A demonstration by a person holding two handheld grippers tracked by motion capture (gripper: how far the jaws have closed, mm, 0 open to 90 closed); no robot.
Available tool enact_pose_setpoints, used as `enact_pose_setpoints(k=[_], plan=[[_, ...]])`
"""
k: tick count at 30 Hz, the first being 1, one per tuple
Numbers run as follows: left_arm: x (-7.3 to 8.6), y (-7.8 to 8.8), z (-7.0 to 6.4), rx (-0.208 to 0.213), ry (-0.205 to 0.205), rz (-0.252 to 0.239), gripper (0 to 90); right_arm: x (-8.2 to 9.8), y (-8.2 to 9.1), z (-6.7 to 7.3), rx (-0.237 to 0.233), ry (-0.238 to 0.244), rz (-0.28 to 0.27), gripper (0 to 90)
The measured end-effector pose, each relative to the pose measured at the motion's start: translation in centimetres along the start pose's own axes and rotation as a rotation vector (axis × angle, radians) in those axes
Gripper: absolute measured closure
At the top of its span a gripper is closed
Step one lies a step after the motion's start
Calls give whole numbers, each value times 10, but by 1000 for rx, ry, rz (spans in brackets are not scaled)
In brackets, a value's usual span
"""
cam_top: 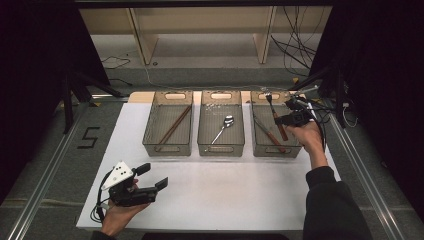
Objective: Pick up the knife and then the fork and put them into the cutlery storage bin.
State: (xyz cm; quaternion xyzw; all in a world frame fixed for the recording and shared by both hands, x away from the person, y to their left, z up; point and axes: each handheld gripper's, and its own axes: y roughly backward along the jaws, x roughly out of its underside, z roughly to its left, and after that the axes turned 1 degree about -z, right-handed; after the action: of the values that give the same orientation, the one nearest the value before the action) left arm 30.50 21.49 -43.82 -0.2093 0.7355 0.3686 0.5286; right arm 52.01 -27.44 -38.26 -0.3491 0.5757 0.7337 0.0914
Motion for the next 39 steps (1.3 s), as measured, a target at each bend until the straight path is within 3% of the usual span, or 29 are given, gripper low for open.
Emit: enact_pose_setpoints(k=[12, 19, 23, 29, 39], plan=[[0, 2, 0, -1, -1, -2, 166, 2, -18, -1, 37, -12, 55, 770], [0, 1, 0, -1, 1, -2, 166, 6, -23, -4, 32, -25, 77, 741], [0, 1, 0, -1, 0, -1, 166, 4, -21, -5, 10, -44, 53, 553], [0, 1, 0, -1, -1, -2, 166, 5, -14, 3, -17, -25, 21, 441], [-1, 1, -1, -3, 0, 1, 166, 27, 19, 31, -109, 38, -142, 337]])
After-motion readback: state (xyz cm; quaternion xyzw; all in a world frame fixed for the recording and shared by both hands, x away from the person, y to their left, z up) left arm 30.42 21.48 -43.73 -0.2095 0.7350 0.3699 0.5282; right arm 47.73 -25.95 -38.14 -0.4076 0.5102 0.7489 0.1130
